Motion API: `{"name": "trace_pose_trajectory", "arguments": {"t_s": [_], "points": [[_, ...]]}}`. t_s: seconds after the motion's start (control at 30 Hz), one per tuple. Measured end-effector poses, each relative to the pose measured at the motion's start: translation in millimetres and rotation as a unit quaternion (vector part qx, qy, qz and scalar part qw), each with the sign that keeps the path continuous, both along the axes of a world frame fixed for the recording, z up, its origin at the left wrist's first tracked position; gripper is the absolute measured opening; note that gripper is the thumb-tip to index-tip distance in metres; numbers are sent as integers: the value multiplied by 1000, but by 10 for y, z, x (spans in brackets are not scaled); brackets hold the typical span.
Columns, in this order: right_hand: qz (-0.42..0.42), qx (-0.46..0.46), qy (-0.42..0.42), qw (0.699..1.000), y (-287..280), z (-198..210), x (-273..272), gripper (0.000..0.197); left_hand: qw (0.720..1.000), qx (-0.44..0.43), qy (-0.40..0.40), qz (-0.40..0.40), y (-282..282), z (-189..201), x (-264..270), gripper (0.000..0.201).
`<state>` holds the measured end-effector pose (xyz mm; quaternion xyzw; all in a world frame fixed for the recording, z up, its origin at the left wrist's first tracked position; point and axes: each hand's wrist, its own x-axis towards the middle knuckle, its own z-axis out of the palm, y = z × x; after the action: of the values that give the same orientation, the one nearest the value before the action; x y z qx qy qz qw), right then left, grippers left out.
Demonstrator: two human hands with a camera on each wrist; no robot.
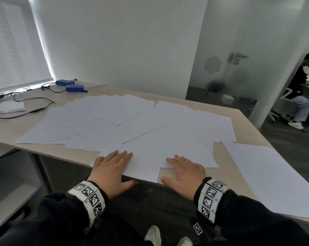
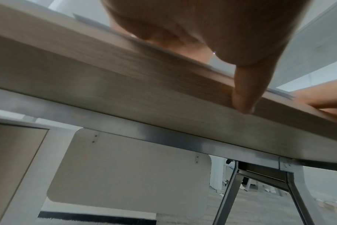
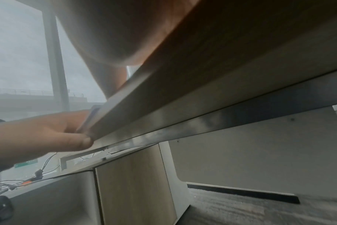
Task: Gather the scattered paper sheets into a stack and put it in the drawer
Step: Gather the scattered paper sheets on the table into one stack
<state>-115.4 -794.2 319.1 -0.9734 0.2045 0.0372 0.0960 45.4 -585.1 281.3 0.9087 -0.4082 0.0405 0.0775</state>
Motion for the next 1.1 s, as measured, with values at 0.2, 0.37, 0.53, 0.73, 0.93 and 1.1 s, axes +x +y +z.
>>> {"name": "trace_pose_trajectory", "arguments": {"t_s": [0.2, 0.37, 0.53, 0.73, 0.93, 1.1], "points": [[76, 59, -60, 994, 137, 93, -101, 70, 999, 3, -21, -46, -89, 62, -176, 84], [-15, 48, -67, 996, 85, -2, -95, 70, 997, 8, -18, -79, -243, 20, -277, 82], [45, 77, -78, 993, 98, 4, -153, 70, 995, 4, -26, -101, -312, 26, -276, 77], [18, 162, -170, 972, -22, 50, -171, 60, 994, 31, -39, -93, -256, 119, -253, 72], [-111, 7, -34, 993, -426, -39, -226, 75, 994, 40, -23, -96, -138, 253, -78, 50], [-88, -21, -31, 995, -374, -50, -312, 74, 983, -144, 108, -17, -183, 424, -32, 32]]}}
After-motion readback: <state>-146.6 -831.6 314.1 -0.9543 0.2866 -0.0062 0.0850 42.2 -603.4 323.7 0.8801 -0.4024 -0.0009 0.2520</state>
